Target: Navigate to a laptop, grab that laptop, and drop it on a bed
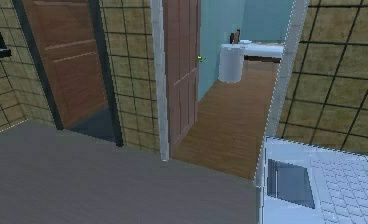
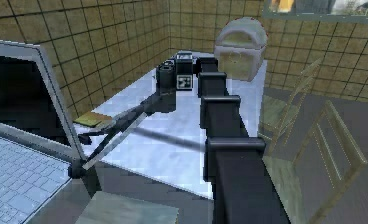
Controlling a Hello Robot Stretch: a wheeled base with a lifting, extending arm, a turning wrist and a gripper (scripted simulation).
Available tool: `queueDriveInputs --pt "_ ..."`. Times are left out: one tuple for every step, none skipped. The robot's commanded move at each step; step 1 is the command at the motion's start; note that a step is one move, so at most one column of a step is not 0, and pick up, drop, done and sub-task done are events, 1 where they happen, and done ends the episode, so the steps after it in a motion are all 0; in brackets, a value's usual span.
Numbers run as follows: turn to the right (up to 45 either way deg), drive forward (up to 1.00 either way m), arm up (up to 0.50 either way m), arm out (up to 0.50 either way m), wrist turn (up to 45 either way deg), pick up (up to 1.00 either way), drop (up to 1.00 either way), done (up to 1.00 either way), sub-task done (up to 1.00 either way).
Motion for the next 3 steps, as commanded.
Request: queueDriveInputs --pt "0.0 0.0 0.0 0.0 -21.0 0.0 0.0 0.0 0.0" --pt "0.0 0.0 0.0 -0.28 0.0 0.0 0.0 0.0 0.0" --pt "-45.0 0.0 0.0 0.0 0.0 0.0 0.0 0.0 0.0"
